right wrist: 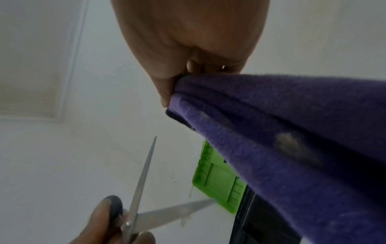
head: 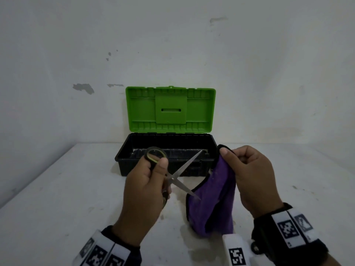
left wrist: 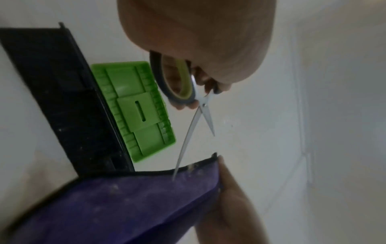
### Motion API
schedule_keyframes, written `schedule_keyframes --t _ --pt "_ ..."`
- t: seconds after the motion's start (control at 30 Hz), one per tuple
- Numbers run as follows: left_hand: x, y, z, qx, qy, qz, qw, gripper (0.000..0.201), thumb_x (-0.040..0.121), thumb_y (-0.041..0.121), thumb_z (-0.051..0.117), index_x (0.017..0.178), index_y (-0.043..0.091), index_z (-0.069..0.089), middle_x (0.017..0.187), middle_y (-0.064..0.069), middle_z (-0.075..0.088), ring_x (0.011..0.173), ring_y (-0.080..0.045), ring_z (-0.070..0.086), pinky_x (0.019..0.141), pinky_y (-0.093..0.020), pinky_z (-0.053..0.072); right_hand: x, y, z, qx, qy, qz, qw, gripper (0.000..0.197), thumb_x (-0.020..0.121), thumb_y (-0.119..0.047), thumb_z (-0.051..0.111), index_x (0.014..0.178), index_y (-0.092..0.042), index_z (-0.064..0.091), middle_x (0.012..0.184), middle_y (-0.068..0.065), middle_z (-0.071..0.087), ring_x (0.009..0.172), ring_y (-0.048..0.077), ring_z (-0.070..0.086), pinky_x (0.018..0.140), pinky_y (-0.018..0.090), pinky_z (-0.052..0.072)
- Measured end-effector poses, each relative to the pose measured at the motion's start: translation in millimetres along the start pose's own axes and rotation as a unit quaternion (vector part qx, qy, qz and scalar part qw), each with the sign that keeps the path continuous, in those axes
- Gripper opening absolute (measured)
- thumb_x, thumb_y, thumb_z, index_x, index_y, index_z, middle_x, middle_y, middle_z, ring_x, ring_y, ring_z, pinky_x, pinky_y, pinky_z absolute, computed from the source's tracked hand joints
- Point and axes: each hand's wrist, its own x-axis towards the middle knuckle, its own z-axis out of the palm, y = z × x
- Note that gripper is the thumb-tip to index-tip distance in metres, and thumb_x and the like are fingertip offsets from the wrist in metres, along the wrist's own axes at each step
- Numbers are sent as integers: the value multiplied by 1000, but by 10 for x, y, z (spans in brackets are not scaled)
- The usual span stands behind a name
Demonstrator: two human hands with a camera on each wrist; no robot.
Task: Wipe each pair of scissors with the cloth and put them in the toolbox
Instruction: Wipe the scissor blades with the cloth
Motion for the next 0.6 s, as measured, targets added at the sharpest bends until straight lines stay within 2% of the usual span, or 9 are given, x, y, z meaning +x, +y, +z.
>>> schedule_keyframes --t 0.1,0.2,0.37,0.47,0.57,0.6 --pt "41 37 -6 -132 1 -193 972 28 97 29 52 78 9 55 58 -15 44 45 -26 50 45 -33 47 -91 -28 -10 -14 -37 -30 999 19 73 -21 82 67 -14 65 63 7 70 56 14 61 54 22 52" --pt "46 81 11 -212 -9 -288 934 27 98 27 54 81 6 55 56 -4 38 43 -21 48 43 -30 44 -187 -7 33 24 -103 -21 994 17 64 -21 83 66 -14 68 68 13 73 61 21 67 59 29 56" --pt "9 132 66 -245 -41 -339 907 24 97 28 54 86 6 53 54 -2 39 43 -20 47 41 -29 43 -318 -7 137 26 -158 -14 987 24 63 -21 92 68 -15 69 71 20 72 65 30 69 66 42 56" --pt "-1 178 102 -251 -51 -356 899 23 97 28 54 87 8 52 54 -3 40 42 -20 46 41 -29 43 -389 3 196 33 -165 -18 986 25 66 -17 90 68 -11 66 66 15 72 59 26 69 57 34 55" --pt "-5 186 106 -243 -53 -355 901 24 97 28 54 84 8 51 56 -3 39 42 -20 44 40 -28 42 -482 -50 265 93 -183 -1 979 23 74 4 75 75 9 53 58 8 70 51 15 67 50 23 52" --pt "-10 187 105 -237 -55 -355 903 25 97 28 53 83 9 51 56 -3 39 42 -19 44 40 -27 42 -504 -49 276 102 -189 3 977 21 77 8 72 76 9 51 57 8 70 50 16 68 48 23 52"
